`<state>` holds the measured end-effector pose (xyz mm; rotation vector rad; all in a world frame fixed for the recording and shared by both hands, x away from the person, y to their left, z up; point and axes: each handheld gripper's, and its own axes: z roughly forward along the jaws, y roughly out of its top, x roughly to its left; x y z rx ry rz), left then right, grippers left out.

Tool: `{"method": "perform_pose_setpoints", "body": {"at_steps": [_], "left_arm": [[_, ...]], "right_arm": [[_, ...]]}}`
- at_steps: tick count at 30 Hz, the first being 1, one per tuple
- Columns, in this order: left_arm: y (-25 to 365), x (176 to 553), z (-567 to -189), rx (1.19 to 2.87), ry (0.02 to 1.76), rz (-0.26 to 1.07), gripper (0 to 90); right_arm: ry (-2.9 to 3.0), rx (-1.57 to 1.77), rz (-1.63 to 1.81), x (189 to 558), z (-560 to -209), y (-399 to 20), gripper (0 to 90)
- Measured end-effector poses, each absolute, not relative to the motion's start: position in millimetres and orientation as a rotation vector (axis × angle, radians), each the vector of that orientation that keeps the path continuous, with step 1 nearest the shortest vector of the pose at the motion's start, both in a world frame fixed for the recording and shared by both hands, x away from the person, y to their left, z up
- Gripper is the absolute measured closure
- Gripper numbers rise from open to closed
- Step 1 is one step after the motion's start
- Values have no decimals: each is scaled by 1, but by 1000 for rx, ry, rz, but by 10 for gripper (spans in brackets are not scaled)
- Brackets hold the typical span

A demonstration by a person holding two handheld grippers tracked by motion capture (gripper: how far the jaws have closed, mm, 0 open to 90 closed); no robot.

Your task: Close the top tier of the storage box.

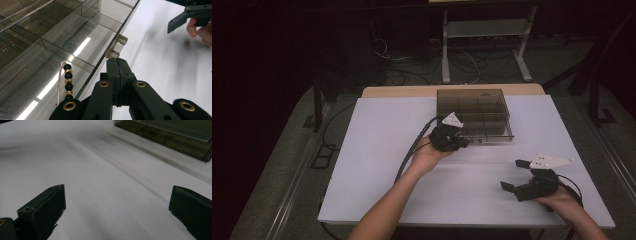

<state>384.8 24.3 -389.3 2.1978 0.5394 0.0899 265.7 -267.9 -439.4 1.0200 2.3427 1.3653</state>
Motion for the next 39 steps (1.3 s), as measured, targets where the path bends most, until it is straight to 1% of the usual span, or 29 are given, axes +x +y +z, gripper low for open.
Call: {"method": "perform_pose_setpoints", "body": {"at_steps": [39], "left_arm": [[20, 396, -390, 2191, 558, 129, 891]], "right_arm": [[2342, 1018, 1364, 266, -439, -268, 3]]}}
